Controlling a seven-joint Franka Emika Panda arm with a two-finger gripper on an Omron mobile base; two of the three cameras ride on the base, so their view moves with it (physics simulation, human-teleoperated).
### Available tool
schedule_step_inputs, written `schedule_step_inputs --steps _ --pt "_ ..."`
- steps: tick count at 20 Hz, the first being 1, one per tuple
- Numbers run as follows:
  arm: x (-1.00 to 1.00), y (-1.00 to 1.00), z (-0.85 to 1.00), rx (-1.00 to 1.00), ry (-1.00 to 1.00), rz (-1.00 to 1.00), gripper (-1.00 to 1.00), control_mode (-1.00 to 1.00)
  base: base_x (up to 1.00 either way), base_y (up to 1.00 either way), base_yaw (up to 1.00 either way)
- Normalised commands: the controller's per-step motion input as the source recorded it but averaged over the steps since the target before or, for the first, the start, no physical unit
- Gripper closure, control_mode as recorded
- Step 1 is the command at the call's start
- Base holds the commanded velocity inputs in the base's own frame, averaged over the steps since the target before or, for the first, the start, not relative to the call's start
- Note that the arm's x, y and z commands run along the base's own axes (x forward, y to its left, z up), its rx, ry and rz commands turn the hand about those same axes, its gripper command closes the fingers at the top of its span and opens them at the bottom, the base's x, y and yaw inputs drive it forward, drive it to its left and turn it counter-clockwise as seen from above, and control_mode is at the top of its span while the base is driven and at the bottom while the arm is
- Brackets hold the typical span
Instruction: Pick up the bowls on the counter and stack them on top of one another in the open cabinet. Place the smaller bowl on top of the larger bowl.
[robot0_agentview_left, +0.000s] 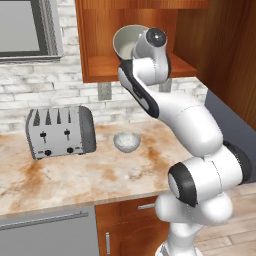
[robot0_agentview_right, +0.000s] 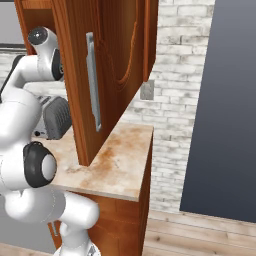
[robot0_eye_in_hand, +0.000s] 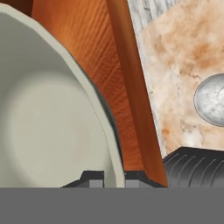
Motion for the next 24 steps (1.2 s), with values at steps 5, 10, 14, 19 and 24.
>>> schedule_step_inputs --steps 5,10,14,19,24 --pt "0.24 0.01 -0.02 0.0 0.03 0.02 1.0 -1.0 0.0 0.0 0.0" --pt "0.17 0.0 -0.04 0.0 0.05 0.02 1.0 -1.0 0.0 0.0 0.0" --pt "0.12 0.0 -0.08 0.0 0.07 0.02 1.0 -1.0 0.0 0.0 0.0" --pt "0.09 0.0 -0.14 0.0 0.09 0.02 1.0 -1.0 0.0 0.0 0.0" --pt "0.05 0.0 -0.1 0.0 0.05 0.02 -1.0 -1.0 0.0 0.0 0.0"
